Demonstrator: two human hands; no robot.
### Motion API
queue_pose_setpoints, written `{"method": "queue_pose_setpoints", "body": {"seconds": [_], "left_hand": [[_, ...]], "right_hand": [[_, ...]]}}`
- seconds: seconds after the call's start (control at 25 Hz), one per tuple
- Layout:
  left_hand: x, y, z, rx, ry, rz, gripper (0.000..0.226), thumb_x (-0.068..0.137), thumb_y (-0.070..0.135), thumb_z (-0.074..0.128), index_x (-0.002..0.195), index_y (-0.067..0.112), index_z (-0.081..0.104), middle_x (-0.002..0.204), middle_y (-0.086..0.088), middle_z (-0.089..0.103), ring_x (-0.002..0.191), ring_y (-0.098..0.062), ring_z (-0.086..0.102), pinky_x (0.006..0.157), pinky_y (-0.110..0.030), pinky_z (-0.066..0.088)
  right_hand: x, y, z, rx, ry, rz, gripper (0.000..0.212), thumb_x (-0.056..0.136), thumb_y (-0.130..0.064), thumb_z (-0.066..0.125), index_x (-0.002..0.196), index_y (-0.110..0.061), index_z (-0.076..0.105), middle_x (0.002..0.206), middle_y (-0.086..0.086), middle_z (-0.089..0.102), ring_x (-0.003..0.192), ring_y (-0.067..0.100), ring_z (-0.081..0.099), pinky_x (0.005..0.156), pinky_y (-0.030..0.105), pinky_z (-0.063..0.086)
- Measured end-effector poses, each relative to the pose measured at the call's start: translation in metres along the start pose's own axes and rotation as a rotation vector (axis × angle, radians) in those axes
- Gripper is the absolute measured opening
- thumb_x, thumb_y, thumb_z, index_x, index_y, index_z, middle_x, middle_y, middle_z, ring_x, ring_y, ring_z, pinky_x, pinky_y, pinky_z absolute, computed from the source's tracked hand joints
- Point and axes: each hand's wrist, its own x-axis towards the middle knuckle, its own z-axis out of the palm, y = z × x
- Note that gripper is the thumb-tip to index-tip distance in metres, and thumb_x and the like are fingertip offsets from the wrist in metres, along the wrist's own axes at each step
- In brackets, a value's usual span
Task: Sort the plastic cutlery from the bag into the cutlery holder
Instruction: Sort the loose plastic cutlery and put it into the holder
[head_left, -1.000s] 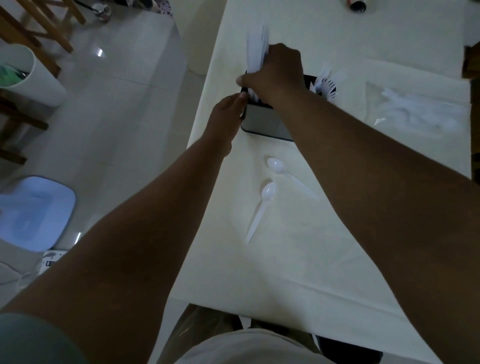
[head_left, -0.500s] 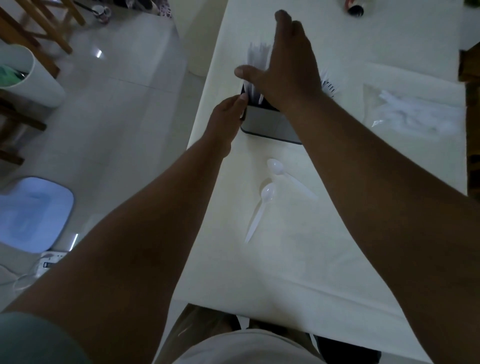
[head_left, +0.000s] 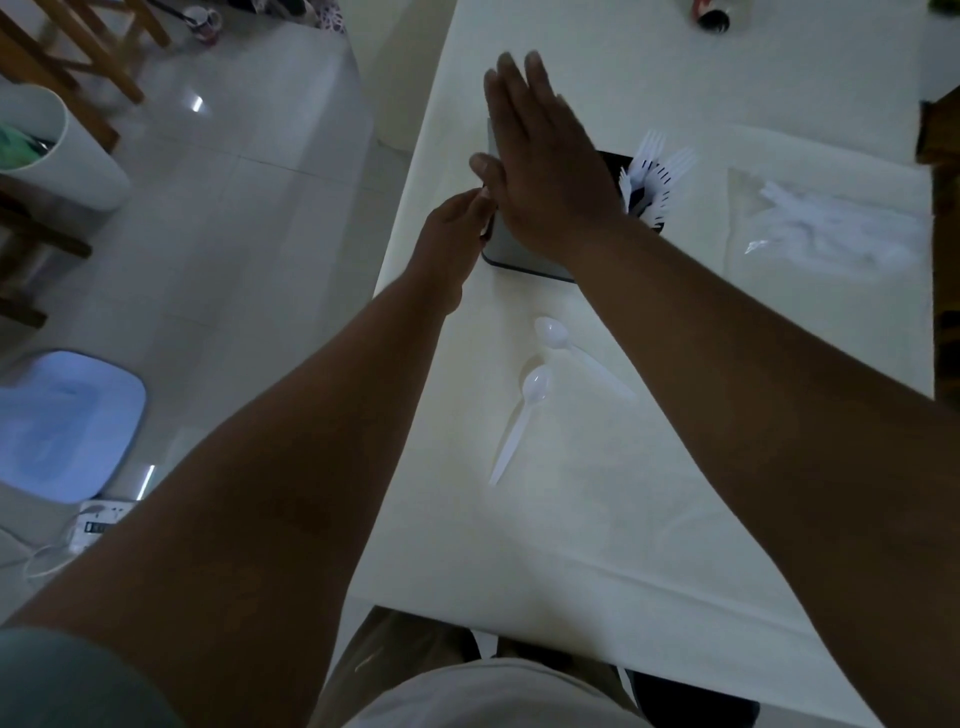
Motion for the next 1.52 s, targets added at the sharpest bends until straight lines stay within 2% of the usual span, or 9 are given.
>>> {"method": "queue_pose_setpoints", "body": {"seconds": [0.24,0.36,0.52,0.72,0.88,1.08,1.24,1.36,1.52], "left_hand": [[-0.001,-0.001,0.000,0.003,-0.027,-0.026,0.022,0.098,0.037,0.047,0.091,0.028,0.066,0.108,-0.003,0.066,0.104,-0.017,0.060,0.100,-0.038,0.047],[-0.005,0.006,0.004,0.124,0.075,0.005,0.027,0.097,0.037,0.047,0.079,0.025,0.063,0.089,0.001,0.064,0.087,-0.013,0.058,0.081,-0.031,0.045],[-0.040,-0.012,0.008,0.347,0.270,0.139,0.027,0.092,0.037,0.051,0.071,0.021,0.050,0.067,0.003,0.048,0.065,-0.012,0.045,0.065,-0.030,0.038],[-0.120,-0.097,0.025,0.796,0.198,-0.071,0.021,0.087,0.033,0.065,0.100,0.019,0.071,0.101,-0.001,0.072,0.098,-0.021,0.066,0.085,-0.021,0.044],[-0.148,-0.112,0.044,1.030,0.135,-0.094,0.022,0.088,0.041,0.061,0.093,0.021,0.070,0.096,-0.003,0.070,0.091,-0.026,0.066,0.077,-0.032,0.052],[-0.144,-0.095,0.057,1.246,-0.048,-0.071,0.017,0.081,0.025,0.055,0.083,0.014,0.068,0.083,-0.006,0.064,0.078,-0.030,0.063,0.069,-0.030,0.050],[-0.139,-0.091,0.058,0.826,-0.027,-0.191,0.021,0.084,0.013,0.055,0.064,0.013,0.062,0.070,-0.009,0.065,0.067,-0.026,0.065,0.063,-0.031,0.056],[-0.143,-0.082,0.064,0.222,-0.066,-0.300,0.010,0.092,0.008,0.061,0.090,0.002,0.070,0.074,-0.014,0.066,0.065,-0.021,0.063,0.065,-0.031,0.058],[-0.148,-0.083,0.069,0.148,-0.150,-0.254,0.014,0.094,0.010,0.059,0.096,0.001,0.070,0.076,-0.012,0.066,0.068,-0.019,0.062,0.064,-0.029,0.057]], "right_hand": [[0.021,0.019,-0.017,0.020,-0.103,0.054,0.071,0.103,-0.048,0.033,0.157,-0.009,0.009,0.165,0.014,0.007,0.153,0.031,0.004,0.123,0.046,0.014],[-0.009,0.009,-0.036,0.151,0.079,0.035,0.073,0.098,-0.052,0.037,0.154,-0.008,0.025,0.161,0.015,0.025,0.149,0.031,0.022,0.121,0.038,0.024],[-0.109,0.008,-0.011,0.318,0.414,0.162,0.027,0.095,-0.028,0.054,0.104,-0.006,0.067,0.098,0.012,0.067,0.092,0.028,0.061,0.079,0.035,0.047],[-0.186,0.028,0.071,0.233,-0.182,0.502,0.022,0.094,-0.023,0.059,0.110,-0.011,0.069,0.106,0.012,0.067,0.100,0.032,0.064,0.080,0.032,0.048],[-0.183,0.030,0.086,0.175,-0.258,0.435,0.016,0.093,-0.020,0.061,0.103,-0.008,0.064,0.103,0.015,0.060,0.097,0.035,0.060,0.076,0.035,0.046],[-0.204,0.025,0.070,0.507,-0.156,0.682,0.016,0.087,-0.027,0.072,0.092,-0.012,0.073,0.089,0.006,0.074,0.082,0.022,0.069,0.078,0.025,0.051],[-0.243,0.001,0.048,0.826,-0.148,0.855,0.013,0.088,-0.026,0.072,0.090,-0.013,0.074,0.069,-0.002,0.072,0.053,0.004,0.066,0.066,0.021,0.055],[-0.256,-0.013,0.040,0.991,-0.176,0.934,0.012,0.088,-0.025,0.073,0.092,-0.015,0.075,0.063,-0.001,0.070,0.046,0.001,0.061,0.054,0.019,0.050],[-0.251,-0.013,0.033,1.023,-0.134,0.964,0.015,0.082,-0.026,0.079,0.089,-0.015,0.073,0.067,0.002,0.072,0.052,0.009,0.067,0.053,0.021,0.052]]}}
